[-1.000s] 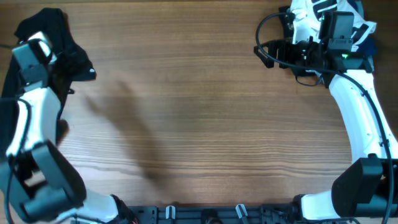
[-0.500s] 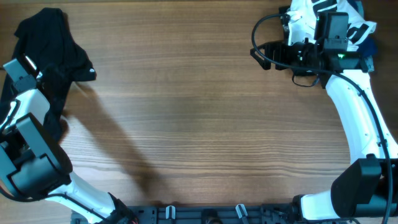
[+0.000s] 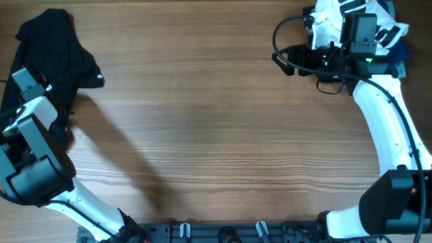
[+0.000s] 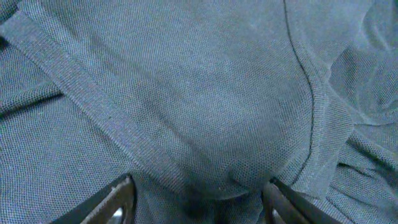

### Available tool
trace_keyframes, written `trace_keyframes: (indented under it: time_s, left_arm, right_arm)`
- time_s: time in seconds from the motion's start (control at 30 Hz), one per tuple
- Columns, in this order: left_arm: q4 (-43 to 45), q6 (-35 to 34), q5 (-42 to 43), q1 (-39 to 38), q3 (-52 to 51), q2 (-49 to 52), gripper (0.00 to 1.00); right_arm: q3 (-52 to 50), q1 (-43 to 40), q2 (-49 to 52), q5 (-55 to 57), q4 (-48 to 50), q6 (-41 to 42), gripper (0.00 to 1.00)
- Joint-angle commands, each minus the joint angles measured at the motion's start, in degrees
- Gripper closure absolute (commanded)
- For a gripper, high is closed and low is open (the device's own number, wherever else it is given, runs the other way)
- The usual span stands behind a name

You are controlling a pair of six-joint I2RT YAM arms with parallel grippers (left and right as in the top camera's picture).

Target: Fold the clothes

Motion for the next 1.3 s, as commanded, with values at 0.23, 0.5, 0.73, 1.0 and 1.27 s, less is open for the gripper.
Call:
trace_keyframes:
  time_s: [0.23,0.5,0.73,1.0,1.27]
  left_arm:
    - [3.76,-0.90,-0.74,0.52,0.79,0.72,0.49]
    - [3.74,-0.90,-0.76,0.52,0.79,1.79,0.88]
    - [3.34,-1.29,-0.72,0.46,1.36,-0.15,0.96]
    - [0.15,-1.29,-0.74,-1.38,1.51,-9.20,0.96]
    - [-4.63,-1.29,0.92,-8.50,1.51,-18.40,0.96]
  right_arm:
    - [1.01,0.17,1.36,-0.48,0.13,0.28,0.12]
    - [1.01,0.17,1.36,-0.48,0.33,0.39,0.14]
    - [1.01,0.17,1.36,-0.50,0.50,0.44,0.18]
    - [1.01,0.17,1.36,-0.50,0.50,0.46,0.22]
    - [1.01,0.17,1.36,-0.50,0.52,0.90,0.24]
